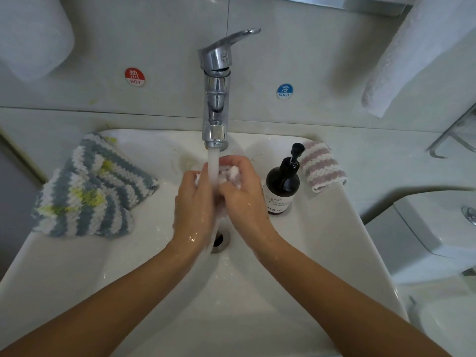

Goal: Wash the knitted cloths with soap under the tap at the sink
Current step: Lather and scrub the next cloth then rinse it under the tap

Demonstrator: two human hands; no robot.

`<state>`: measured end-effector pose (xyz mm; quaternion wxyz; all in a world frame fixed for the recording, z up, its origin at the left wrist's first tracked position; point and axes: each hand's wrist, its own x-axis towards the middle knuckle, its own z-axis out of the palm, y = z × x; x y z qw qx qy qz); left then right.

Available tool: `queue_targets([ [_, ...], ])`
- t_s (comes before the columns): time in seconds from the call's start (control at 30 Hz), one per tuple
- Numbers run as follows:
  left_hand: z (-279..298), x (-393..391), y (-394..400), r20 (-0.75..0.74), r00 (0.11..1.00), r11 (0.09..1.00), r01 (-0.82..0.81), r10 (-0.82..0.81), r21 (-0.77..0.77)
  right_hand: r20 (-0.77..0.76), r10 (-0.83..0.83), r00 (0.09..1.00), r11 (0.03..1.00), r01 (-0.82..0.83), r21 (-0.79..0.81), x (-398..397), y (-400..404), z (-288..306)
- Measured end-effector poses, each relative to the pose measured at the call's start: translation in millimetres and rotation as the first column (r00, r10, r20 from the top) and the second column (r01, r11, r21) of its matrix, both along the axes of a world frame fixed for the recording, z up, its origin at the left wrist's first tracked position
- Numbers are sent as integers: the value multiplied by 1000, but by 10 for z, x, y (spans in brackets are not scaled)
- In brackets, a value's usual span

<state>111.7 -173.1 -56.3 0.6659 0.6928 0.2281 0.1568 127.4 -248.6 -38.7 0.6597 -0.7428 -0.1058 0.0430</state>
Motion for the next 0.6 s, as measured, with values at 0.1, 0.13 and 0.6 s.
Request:
queue_targets([
  [0.1, 35, -45, -34, 51, 998, 1000, -25, 26, -2, -24, -37, 999, 999, 37, -7, -11, 25, -42],
  [0.13, 43, -63, -43, 64, 998, 999, -29, 27, 16, 4, -48, 999, 997, 48, -65, -3, 34, -69],
  [0.6, 49, -39, -44, 71, 995, 998, -63, 63, -6, -63, -105, 992, 974, 90, -205, 1, 118, 11],
])
